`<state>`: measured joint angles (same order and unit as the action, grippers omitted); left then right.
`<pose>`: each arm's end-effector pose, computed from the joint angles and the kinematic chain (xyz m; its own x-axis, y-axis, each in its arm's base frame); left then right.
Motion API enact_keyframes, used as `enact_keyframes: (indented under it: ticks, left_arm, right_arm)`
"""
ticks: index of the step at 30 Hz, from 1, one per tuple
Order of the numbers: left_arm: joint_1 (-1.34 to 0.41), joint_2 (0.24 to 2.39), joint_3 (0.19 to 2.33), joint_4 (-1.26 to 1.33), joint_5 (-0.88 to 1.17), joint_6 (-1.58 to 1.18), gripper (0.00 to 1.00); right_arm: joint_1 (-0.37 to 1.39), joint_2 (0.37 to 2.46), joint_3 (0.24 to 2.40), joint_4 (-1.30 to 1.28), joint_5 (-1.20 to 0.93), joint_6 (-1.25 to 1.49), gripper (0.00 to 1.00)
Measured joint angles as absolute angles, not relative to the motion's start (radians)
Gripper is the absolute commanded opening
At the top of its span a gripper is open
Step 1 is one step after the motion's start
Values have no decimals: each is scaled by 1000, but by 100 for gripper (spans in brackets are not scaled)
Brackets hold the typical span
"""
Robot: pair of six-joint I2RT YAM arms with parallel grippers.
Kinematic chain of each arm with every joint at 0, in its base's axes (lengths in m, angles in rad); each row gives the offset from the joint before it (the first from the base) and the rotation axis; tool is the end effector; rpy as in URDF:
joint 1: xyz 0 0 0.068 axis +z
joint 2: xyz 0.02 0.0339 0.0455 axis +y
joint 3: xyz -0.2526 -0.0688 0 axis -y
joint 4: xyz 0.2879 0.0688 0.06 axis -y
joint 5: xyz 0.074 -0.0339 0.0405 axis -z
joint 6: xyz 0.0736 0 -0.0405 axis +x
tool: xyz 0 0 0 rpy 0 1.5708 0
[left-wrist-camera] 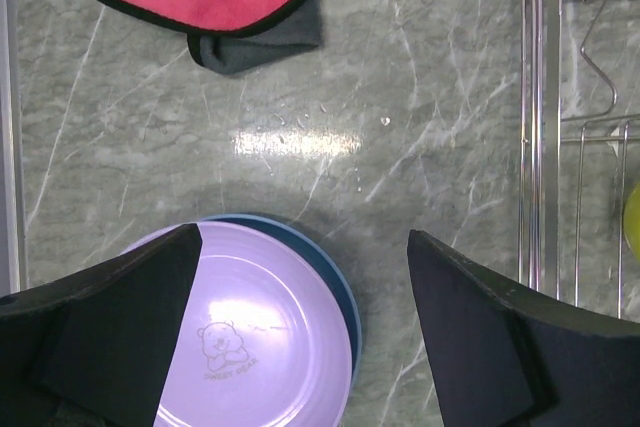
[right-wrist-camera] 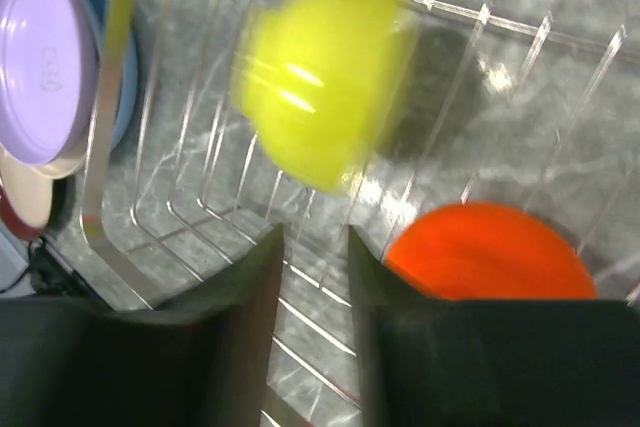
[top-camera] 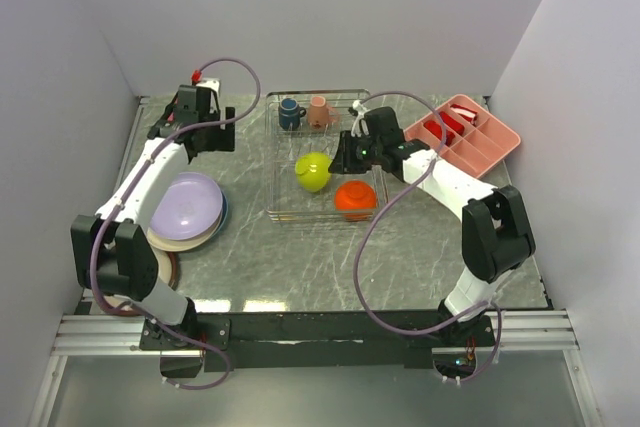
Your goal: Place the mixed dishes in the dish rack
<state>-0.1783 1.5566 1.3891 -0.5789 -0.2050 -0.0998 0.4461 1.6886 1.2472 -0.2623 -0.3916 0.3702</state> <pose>0.4136 -0.0593 0.2781 -0.6676 0.0212 -0.7443 -0.0401 0.9971 0.0644 0.3884 0.2169 0.2037 -0.7834 -0.0040 -0.6214 -0.4053 0.7613 0.5061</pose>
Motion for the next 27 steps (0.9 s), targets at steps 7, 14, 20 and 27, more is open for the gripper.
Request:
enact_keyframes:
  ticks: [7, 14, 20, 27]
  left_arm:
    - [-179, 1523, 1340, -574, -202, -100, 91]
    - [-179, 1489, 1325, -573, -171, -99, 91]
    - [-180, 1456, 1377, -590, -123, -99, 93]
    - [-180, 1471, 1571, -595, -99, -79, 98]
  right_arm:
    - [499, 1679, 1277, -172, -413, 293, 14]
    - [509, 1679, 1355, -181, -376, 187, 30]
    - [455, 1673, 1415, -284, -267, 81, 62]
    - [365, 1558, 1415, -322, -170, -56, 69]
